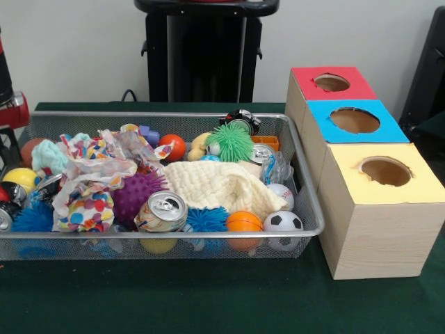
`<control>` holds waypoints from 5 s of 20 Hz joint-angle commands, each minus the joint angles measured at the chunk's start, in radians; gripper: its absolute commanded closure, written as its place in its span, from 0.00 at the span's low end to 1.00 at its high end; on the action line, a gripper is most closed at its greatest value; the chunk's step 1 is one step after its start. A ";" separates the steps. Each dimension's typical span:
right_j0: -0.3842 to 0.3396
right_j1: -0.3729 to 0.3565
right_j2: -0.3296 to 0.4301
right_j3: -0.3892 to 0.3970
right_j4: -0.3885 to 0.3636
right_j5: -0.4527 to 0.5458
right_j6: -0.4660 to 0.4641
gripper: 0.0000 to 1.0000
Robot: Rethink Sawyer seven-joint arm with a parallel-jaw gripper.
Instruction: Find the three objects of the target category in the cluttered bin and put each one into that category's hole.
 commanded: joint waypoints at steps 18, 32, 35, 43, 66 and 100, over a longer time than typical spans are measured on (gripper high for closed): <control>-0.014 -0.008 0.000 0.028 -0.039 0.089 -0.197 0.00; -0.063 -0.076 -0.064 0.182 -0.033 0.067 -0.101 0.00; -0.081 -0.070 -0.067 0.201 -0.041 0.036 -0.085 0.00; -0.080 0.030 -0.071 0.167 -0.076 -0.014 -0.078 0.00; 0.011 0.145 -0.002 -0.051 -0.112 0.008 -0.212 0.00; -0.010 -0.245 0.032 0.244 0.004 0.065 -0.078 1.00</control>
